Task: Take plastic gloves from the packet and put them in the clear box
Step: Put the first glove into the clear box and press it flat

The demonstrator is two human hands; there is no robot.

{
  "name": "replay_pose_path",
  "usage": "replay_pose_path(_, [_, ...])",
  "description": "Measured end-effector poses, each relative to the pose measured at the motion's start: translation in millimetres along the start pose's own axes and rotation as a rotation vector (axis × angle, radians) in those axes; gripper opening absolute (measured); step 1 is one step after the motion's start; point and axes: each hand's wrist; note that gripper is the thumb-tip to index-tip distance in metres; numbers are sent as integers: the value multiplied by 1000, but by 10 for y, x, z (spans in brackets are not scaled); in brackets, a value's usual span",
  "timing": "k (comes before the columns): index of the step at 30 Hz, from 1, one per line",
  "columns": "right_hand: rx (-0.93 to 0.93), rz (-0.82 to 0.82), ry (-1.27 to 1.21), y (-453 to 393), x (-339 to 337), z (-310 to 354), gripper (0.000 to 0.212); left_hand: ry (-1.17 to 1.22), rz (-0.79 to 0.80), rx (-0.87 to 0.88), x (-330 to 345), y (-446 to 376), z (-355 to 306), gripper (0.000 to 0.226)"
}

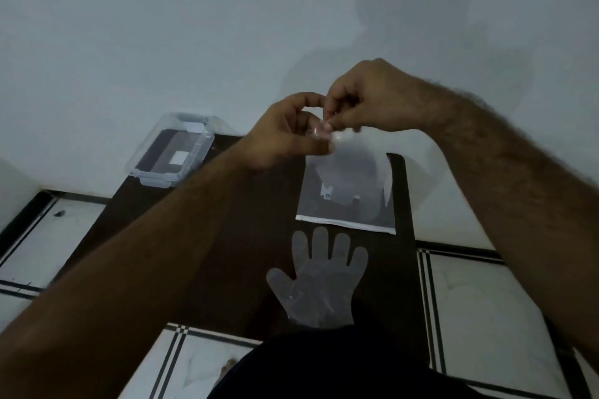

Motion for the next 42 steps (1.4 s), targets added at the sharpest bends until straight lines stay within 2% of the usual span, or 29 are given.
replay_pose_path(2, [11,-30,-44,-41,-131,36,11,-33,-69,34,-54,-27,-148,42])
replay_pose_path(5, [19,-49,-148,-98,-235,71,16,-31,-121,31,-173,-48,-295,31])
replay_pose_path(9, [54,7,-240,-195,-281,97,48,-21,-166,11,-444,-78,-418,21])
replay_pose_path(10, [67,40,-258,-228,-280,92,50,-19,-182,10,-521,-75,-434,20])
replay_pose_path(13, [58,107,-223,-380,-240,67,31,-37,-239,9,-778,-61,-440,16])
replay_pose_path(18, [66,27,-170,-862,-132,188,13,-157,-318,-29,-1416,-6,-384,18])
replay_pose_path(21, [75,-32,-197,-1246,-52,300,11,-214,-335,-58,-1830,4,-377,23])
replay_pose_path(29, [42,-224,-24,-2517,395,741,9,-313,-357,-138,-3166,-130,-258,10])
replay_pose_path(34, [5,-357,139,-3369,783,904,7,-395,-382,-113,-3931,-342,-110,7])
replay_pose_path(42, [-5,-570,223,-4274,1258,1032,13,-540,-490,-73,-4722,-628,266,15])
Point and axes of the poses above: each hand's wrist, its own y-axis away from the middle knuckle, its own x-axis out of the palm, z = x × y, and after that the axes turned 4 degrees about -x, right-handed
